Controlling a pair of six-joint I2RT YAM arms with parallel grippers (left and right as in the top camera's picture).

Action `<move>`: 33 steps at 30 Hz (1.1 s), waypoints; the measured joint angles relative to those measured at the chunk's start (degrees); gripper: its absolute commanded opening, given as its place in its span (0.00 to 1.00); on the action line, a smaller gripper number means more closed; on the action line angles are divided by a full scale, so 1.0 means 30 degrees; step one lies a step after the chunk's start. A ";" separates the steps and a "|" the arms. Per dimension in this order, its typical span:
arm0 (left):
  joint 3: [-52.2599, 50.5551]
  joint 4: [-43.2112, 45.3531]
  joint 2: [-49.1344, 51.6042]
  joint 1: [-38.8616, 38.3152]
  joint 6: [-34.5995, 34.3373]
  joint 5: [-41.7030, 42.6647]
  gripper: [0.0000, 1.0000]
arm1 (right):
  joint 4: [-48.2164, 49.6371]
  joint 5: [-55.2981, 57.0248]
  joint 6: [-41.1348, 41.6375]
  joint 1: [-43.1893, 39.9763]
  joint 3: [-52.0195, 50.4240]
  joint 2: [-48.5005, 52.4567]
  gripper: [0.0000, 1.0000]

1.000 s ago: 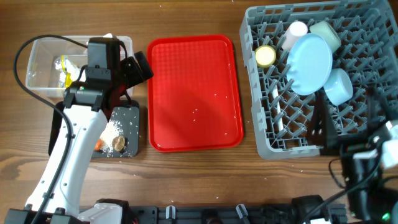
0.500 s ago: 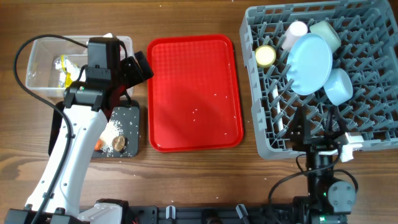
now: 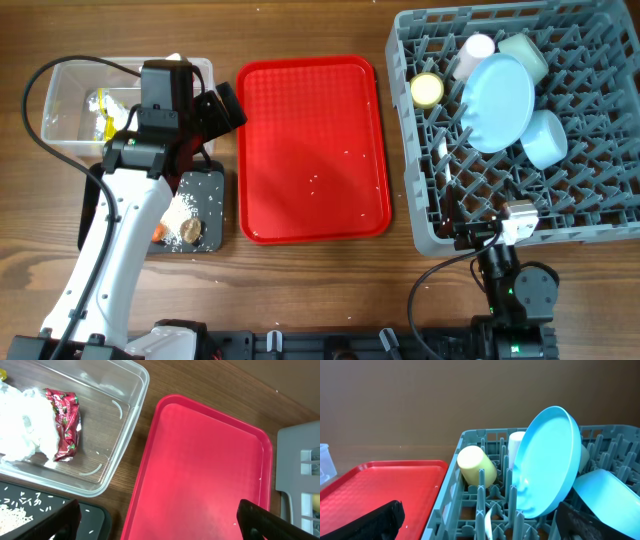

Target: Sort waste into correct bins and load items into the dishwasher rack

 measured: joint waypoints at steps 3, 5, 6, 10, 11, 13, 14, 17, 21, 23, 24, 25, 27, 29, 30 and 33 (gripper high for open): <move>0.0000 0.0000 0.0000 0.0000 0.0000 0.0000 1.00 | 0.0000 0.0000 -0.0211 0.0000 0.0000 0.0000 1.00; 0.0000 0.0000 0.0000 0.0000 0.0000 -0.0007 1.00 | 0.0000 0.0000 -0.0277 0.0000 0.0000 0.0000 1.00; 0.0000 0.0000 0.0000 0.0000 0.0000 -0.0007 1.00 | 0.0000 0.0000 -0.0284 0.0000 0.0000 0.0000 1.00; 0.0000 0.0000 0.0000 0.0000 0.0000 -0.0007 1.00 | 0.0000 0.0000 -0.0284 0.0000 0.0000 0.0000 1.00; 0.0000 0.0000 0.0000 0.0000 0.0000 0.0000 1.00 | 0.0000 0.0000 -0.0284 0.0000 0.0000 0.0000 1.00; 0.0000 0.0000 0.0000 0.0000 0.0000 -0.0007 1.00 | 0.0000 0.0000 -0.0284 0.0000 0.0000 0.0000 1.00; 0.0000 0.0007 0.0000 0.0000 0.0000 -0.0007 1.00 | 0.0000 0.0000 -0.0284 0.0000 0.0000 0.0000 1.00; 0.0000 0.0000 0.0000 0.0000 0.0000 -0.0007 1.00 | 0.0000 0.0000 -0.0284 0.0000 0.0000 0.0000 1.00; 0.0000 -0.0007 0.0000 0.0000 0.0000 -0.0007 1.00 | 0.0000 0.0000 -0.0284 0.0000 0.0000 0.0000 1.00; 0.0000 -0.0058 -0.0007 0.0000 0.0000 -0.0022 1.00 | 0.0000 0.0000 -0.0284 0.0000 0.0000 0.0000 1.00; 0.0000 -0.0146 -0.0095 0.0000 0.0000 -0.0051 1.00 | 0.0000 0.0000 -0.0284 0.0000 0.0000 0.0000 1.00; 0.0000 -0.0146 -0.0321 0.0000 0.0000 -0.0095 1.00 | 0.0000 0.0000 -0.0284 0.0000 0.0000 0.0000 1.00; 0.0000 -0.0175 -0.1304 0.0000 0.0000 -0.0095 1.00 | 0.0000 -0.0007 -0.0284 0.0000 0.0000 0.0000 1.00; 0.0000 -0.0299 -0.3155 0.0000 0.0000 -0.0117 1.00 | 0.0000 0.0000 -0.0284 0.0000 0.0000 0.0000 1.00; 0.0000 -0.0335 -0.4350 0.0000 0.0000 -0.0087 1.00 | 0.0000 0.0000 -0.0284 0.0000 0.0000 0.0000 1.00; -0.0051 -0.0306 -0.7504 -0.0415 -0.0007 0.0277 1.00 | 0.0000 0.0000 -0.0284 0.0000 0.0000 0.0000 1.00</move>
